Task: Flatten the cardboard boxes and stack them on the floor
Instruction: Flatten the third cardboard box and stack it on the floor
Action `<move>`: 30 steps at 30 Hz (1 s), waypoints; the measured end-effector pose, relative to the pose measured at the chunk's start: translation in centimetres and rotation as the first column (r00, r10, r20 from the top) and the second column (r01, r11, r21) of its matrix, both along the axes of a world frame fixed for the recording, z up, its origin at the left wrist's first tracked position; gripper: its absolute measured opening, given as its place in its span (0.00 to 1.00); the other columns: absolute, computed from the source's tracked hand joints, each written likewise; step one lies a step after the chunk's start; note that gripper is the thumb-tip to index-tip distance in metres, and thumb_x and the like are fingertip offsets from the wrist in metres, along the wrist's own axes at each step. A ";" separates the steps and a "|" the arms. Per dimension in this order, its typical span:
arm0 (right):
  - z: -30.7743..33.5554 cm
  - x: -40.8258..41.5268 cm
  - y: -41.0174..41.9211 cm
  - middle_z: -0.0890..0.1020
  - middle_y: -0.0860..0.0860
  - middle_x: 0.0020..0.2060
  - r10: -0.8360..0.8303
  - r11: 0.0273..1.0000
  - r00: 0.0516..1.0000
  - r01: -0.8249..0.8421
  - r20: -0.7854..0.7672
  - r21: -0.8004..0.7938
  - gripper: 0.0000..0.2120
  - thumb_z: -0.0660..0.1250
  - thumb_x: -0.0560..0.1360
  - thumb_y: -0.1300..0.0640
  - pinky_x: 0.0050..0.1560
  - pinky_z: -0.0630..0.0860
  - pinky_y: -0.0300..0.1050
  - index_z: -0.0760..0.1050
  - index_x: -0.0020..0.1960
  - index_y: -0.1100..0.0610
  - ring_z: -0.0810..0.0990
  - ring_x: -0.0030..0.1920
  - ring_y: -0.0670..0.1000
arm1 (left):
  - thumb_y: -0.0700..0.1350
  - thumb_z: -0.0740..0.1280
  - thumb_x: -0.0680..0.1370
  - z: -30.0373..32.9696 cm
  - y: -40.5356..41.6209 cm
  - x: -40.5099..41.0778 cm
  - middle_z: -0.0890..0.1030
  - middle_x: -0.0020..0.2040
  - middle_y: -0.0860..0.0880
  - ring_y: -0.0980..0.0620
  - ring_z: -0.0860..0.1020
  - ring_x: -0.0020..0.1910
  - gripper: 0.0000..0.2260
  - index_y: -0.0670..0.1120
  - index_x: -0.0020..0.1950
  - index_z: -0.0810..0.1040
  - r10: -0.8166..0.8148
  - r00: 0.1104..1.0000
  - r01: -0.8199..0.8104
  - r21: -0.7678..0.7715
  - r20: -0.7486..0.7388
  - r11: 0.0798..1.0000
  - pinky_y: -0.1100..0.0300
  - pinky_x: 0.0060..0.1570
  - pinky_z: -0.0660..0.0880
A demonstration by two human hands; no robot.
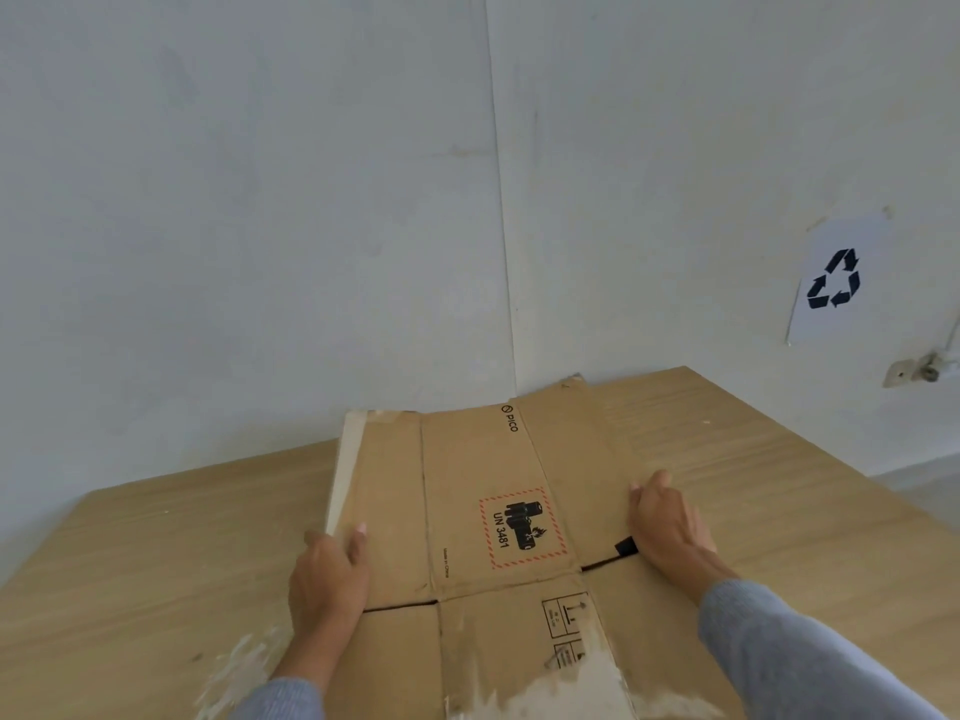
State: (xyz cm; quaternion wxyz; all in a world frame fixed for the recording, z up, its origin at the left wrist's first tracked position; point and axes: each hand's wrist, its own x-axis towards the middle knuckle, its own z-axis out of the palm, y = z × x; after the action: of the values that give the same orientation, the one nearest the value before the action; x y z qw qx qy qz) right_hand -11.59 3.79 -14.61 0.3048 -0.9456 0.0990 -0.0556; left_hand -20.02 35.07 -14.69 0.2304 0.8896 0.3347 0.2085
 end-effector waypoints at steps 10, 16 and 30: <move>4.2 1.0 -5.5 0.79 0.58 0.42 -0.034 0.998 0.996 0.029 0.087 0.055 0.16 0.48 0.80 0.49 0.38 0.74 0.50 0.64 0.53 0.61 0.78 0.40 0.57 | 0.53 0.60 0.77 5.1 -4.7 1.8 0.80 0.48 0.33 0.35 0.79 0.48 0.21 0.33 0.51 0.73 -0.071 0.993 0.066 0.052 0.098 0.996 0.50 0.41 0.75; 6.2 3.4 -13.9 0.77 0.57 0.41 -0.040 0.996 0.993 0.030 0.108 0.088 0.14 0.49 0.80 0.50 0.38 0.70 0.48 0.64 0.50 0.61 0.76 0.39 0.57 | 0.53 0.60 0.78 7.6 -13.0 4.5 0.80 0.48 0.34 0.36 0.78 0.49 0.21 0.33 0.50 0.75 -0.081 0.988 0.070 0.089 0.131 0.994 0.52 0.40 0.72; 9.8 10.8 -43.0 0.74 0.56 0.41 -0.033 0.998 0.992 0.026 0.125 0.052 0.12 0.48 0.80 0.53 0.40 0.69 0.49 0.64 0.48 0.60 0.73 0.41 0.57 | 0.53 0.60 0.77 9.7 -41.6 12.1 0.80 0.47 0.36 0.37 0.78 0.47 0.20 0.35 0.48 0.75 -0.071 0.982 0.067 0.024 0.175 0.997 0.50 0.43 0.77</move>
State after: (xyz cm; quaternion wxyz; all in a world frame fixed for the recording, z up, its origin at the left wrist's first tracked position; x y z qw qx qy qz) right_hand -0.76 -39.22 -4.80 0.3334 -0.9307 0.0950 -0.1169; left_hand -7.92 -6.52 -5.03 0.2582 0.8808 0.2801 0.2811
